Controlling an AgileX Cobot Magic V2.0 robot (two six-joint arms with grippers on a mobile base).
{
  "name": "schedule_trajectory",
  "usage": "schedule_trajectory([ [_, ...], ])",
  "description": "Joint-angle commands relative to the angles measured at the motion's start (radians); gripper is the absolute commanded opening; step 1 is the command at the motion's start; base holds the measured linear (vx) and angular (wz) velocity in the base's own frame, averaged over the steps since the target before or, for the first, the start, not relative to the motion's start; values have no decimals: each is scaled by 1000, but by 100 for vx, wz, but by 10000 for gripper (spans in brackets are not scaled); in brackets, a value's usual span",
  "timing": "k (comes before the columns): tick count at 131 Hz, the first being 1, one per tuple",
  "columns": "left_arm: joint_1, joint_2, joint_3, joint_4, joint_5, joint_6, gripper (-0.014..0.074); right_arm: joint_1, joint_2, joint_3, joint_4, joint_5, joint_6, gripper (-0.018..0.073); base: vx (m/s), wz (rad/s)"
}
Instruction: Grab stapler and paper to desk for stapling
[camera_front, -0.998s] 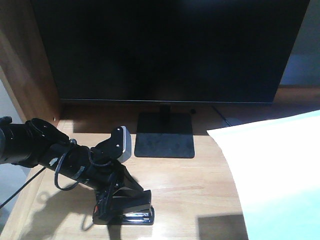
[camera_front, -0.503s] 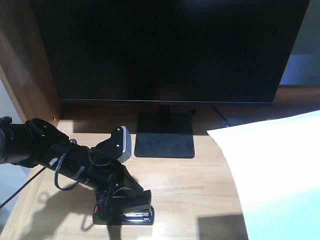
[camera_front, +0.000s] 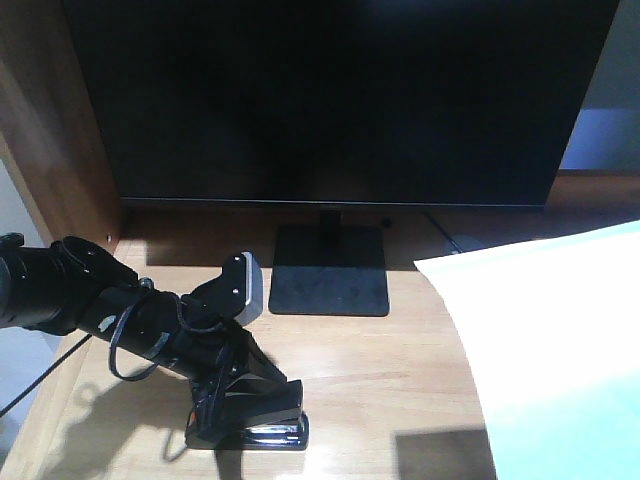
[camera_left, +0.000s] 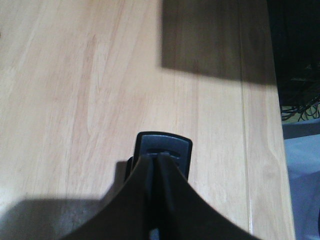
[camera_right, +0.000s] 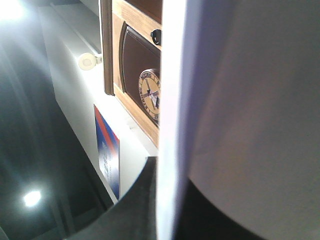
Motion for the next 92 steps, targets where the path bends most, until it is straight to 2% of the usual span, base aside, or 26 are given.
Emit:
schedule_trajectory([
  [1,-7,-39,-23,-50,42,-8,-6,-5,9,-32,3,-61,-10,-6,0,0],
  [31,-7,-39,-23,-50,42,-8,-6,-5,9,-32,67,-61,-13,-6,0,0],
  [64,-7,-39,-23,-50,42,-8,-6,-5,44,-73,77,-18,-46,-3,0,0],
  [92,-7,-39,-23,-50,42,-8,-6,-5,199,-185,52,-2,-62,-3,0,0],
])
